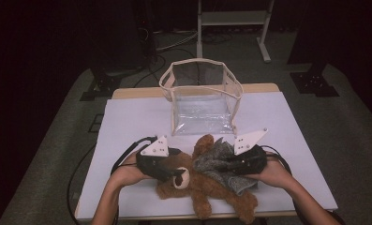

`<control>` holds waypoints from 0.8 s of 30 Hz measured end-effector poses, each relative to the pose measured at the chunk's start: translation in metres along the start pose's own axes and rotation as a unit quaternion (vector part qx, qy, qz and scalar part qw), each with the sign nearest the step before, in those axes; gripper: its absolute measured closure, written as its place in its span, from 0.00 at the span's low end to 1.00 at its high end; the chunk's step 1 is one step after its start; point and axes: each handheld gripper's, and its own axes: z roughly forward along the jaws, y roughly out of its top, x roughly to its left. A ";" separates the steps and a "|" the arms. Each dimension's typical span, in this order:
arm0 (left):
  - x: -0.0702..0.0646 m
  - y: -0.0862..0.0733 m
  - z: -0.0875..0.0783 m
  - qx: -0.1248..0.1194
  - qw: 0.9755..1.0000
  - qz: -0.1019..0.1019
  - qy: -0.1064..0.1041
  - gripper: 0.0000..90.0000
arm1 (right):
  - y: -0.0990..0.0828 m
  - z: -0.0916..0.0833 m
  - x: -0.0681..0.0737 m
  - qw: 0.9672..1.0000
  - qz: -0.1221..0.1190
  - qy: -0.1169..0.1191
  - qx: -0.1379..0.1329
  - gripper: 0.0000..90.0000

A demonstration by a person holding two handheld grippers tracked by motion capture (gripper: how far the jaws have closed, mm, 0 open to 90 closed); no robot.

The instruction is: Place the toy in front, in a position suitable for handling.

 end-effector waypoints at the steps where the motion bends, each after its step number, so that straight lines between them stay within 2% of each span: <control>1: 0.001 -0.001 -0.003 -0.003 1.000 -0.001 0.001 0.36 | -0.003 -0.001 -0.002 1.000 0.003 -0.002 0.001 0.87; 3: 0.001 -0.002 -0.007 0.001 1.000 -0.001 0.006 0.35 | -0.010 -0.003 -0.007 1.000 0.014 -0.002 -0.001 0.87; 5: 0.002 -0.006 -0.012 0.018 1.000 0.006 0.013 0.35 | -0.014 -0.006 -0.011 1.000 0.023 -0.007 -0.003 0.87; 7: 0.003 -0.010 -0.013 0.018 1.000 0.000 0.010 0.35 | -0.018 -0.010 -0.016 0.999 0.033 -0.013 -0.005 0.87; 10: 0.005 -0.013 -0.008 0.024 1.000 -0.006 0.005 0.35 | -0.023 -0.015 -0.022 0.999 0.046 -0.018 -0.007 0.87; 13: 0.006 -0.015 0.000 0.031 0.999 -0.016 -0.003 0.37 | -0.025 -0.016 -0.025 0.999 0.050 -0.022 -0.006 0.87; 16: 0.005 -0.016 0.004 0.035 0.999 -0.022 -0.005 0.40 | -0.022 -0.017 -0.024 0.999 0.047 -0.026 -0.001 0.87; 18: 0.004 -0.016 0.005 0.034 0.999 -0.025 -0.005 0.40 | -0.016 -0.021 -0.021 0.999 0.032 -0.032 0.004 0.87; 22: 0.003 -0.015 0.011 0.034 0.999 -0.025 -0.011 0.40 | 0.002 -0.035 -0.008 0.999 0.003 -0.041 -0.012 0.87; 24: 0.002 -0.014 0.012 0.034 0.999 -0.020 -0.009 0.40 | 0.012 -0.036 -0.002 0.999 -0.006 -0.037 -0.016 0.87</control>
